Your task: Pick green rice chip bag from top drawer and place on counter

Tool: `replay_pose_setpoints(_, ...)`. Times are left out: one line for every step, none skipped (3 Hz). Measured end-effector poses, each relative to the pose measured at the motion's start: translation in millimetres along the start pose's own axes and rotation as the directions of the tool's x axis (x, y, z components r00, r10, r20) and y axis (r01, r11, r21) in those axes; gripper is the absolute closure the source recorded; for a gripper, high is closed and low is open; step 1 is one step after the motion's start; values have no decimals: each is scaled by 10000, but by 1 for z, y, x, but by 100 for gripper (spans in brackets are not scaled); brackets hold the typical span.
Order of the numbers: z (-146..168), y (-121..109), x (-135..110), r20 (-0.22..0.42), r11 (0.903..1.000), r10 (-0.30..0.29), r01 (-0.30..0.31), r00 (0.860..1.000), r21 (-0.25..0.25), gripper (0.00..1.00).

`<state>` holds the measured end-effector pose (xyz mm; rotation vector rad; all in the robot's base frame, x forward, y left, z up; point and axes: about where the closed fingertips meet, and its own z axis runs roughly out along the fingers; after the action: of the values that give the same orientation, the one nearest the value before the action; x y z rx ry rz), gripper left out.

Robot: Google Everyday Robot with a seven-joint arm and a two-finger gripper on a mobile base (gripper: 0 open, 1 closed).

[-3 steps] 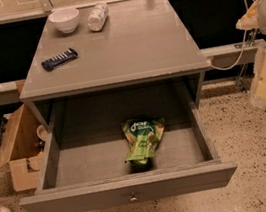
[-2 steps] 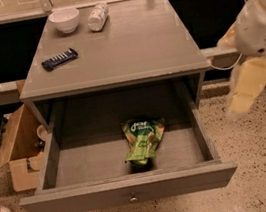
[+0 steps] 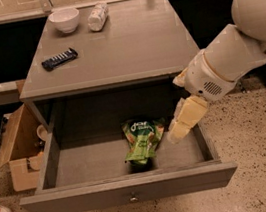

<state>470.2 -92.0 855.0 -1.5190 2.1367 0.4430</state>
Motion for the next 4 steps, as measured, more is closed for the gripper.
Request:
replay_pose_setpoints(0, 0, 0, 0, 10000, 0, 0, 10000, 0, 0)
replay_pose_setpoints(16, -11, 6, -315, 9980, 632, -631, 9975, 60, 0)
replay_pose_setpoints(49, -39, 17, -1057, 9829, 1796, -1739, 9780, 602, 0)
replay_pose_setpoints(83, -57, 29, -2058, 9599, 2773, -2612, 9385, 1023, 0)
